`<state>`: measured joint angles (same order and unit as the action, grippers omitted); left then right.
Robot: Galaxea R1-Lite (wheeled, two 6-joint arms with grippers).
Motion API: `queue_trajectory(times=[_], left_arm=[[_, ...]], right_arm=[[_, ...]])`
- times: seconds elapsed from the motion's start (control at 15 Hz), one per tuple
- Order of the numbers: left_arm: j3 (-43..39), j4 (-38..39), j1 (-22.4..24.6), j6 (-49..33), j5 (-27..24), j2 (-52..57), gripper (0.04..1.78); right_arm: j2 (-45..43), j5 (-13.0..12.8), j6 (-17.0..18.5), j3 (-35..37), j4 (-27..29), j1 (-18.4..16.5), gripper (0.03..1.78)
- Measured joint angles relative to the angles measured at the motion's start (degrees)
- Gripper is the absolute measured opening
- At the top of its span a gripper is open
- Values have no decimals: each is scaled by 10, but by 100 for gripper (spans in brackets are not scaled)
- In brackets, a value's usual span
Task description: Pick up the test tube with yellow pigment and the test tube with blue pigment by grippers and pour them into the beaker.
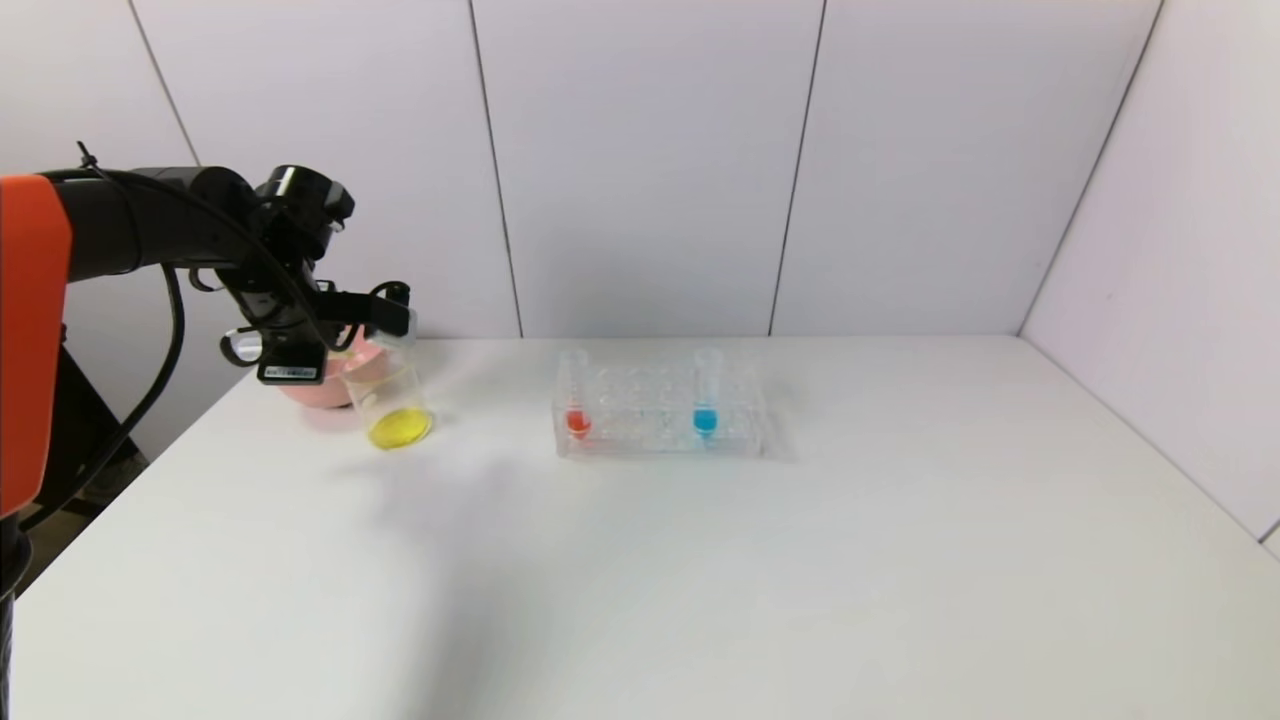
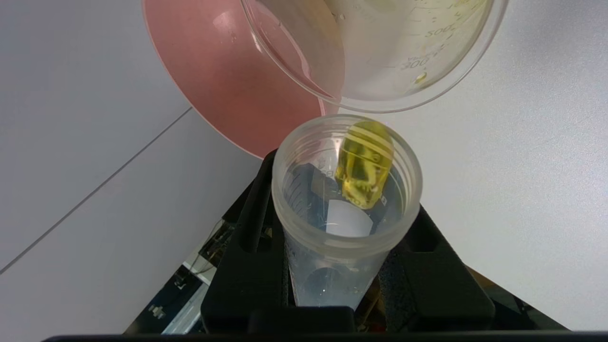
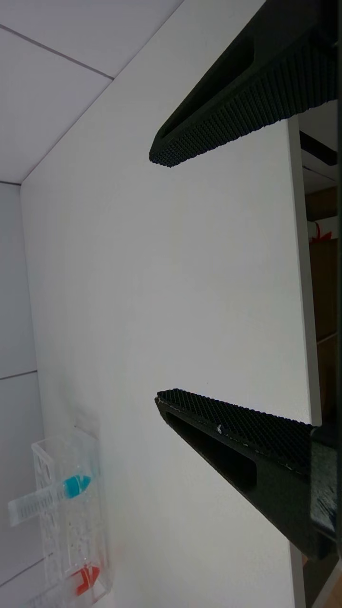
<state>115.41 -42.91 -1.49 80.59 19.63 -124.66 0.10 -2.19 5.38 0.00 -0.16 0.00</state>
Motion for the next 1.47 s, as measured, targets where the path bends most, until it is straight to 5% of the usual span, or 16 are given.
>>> queue_trajectory(times=[1.47], left_arm=[[0, -5, -13, -10, 32, 6, 54]], right_arm=[[0, 0, 0, 0, 0, 0, 171]])
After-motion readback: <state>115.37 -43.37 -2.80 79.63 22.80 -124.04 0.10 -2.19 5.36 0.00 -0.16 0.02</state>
